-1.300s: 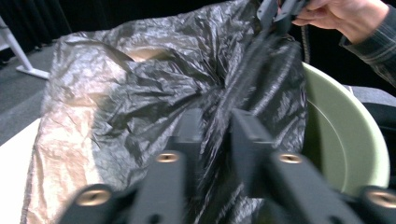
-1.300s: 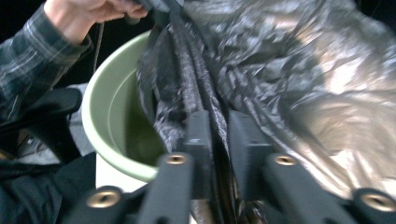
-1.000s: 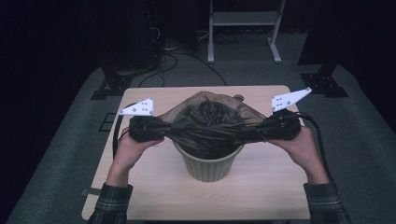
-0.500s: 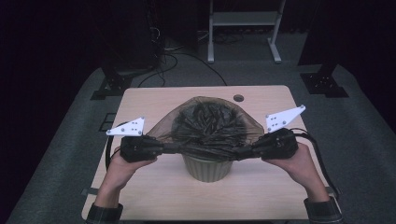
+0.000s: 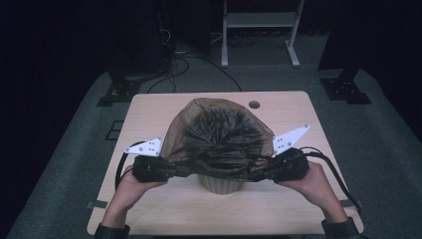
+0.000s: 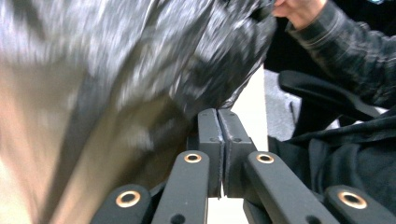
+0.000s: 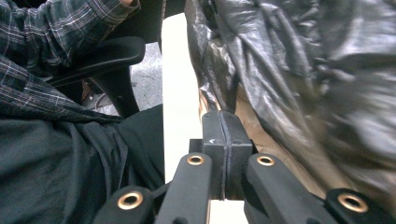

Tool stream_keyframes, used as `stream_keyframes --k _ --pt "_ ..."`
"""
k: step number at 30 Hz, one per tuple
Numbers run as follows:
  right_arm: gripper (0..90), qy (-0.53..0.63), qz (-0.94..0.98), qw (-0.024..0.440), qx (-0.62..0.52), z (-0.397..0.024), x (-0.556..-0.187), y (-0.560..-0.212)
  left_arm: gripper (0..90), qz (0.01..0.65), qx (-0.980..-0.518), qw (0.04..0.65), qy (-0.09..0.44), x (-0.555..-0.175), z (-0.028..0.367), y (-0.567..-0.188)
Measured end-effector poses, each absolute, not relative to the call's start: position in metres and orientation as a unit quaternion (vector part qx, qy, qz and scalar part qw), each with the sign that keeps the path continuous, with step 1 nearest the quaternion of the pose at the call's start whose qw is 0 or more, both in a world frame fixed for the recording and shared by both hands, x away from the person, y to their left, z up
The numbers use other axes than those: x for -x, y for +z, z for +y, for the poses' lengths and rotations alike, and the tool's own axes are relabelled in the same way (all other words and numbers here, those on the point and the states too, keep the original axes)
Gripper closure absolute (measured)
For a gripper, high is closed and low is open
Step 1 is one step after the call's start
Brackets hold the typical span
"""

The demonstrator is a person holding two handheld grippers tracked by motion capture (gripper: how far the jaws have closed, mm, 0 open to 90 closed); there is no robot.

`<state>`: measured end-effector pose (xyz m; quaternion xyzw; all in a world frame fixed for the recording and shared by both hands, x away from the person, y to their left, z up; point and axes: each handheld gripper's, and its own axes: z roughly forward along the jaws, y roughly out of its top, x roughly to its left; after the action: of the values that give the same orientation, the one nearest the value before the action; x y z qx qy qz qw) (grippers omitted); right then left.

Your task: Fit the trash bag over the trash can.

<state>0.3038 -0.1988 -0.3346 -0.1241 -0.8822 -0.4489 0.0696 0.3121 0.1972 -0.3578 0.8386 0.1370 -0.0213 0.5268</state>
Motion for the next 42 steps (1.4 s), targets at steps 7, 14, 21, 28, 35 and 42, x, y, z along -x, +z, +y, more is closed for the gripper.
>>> stream_keyframes --k 7,14,21,28,35,42 --pt "73.4 -0.494 -0.86 0.05 0.115 -0.216 -0.297 -0.305 87.3 0.139 -0.837 0.529 0.001 -0.316 0.202 -0.348" --pt "58.8 -0.529 -0.835 -0.013 0.15 -0.234 -0.307 -0.277 87.2 0.137 -0.836 0.53 0.013 -0.321 0.199 -0.343" --pt "43.1 -0.528 -0.821 -0.046 0.212 -0.24 -0.349 -0.276 87.3 0.141 -0.835 0.532 0.018 -0.327 0.197 -0.343" --pt "44.9 -0.506 -0.834 -0.006 0.218 -0.222 -0.375 -0.289 87.4 0.146 -0.833 0.534 0.021 -0.333 0.196 -0.344" --pt "89.9 -0.48 -0.853 -0.024 0.201 -0.212 -0.377 -0.295 87.5 0.148 -0.832 0.534 0.021 -0.336 0.197 -0.344" --pt "90.0 -0.487 -0.831 -0.08 0.257 -0.238 -0.394 -0.295 89.1 0.151 -0.835 0.529 0.023 -0.341 0.198 -0.346"
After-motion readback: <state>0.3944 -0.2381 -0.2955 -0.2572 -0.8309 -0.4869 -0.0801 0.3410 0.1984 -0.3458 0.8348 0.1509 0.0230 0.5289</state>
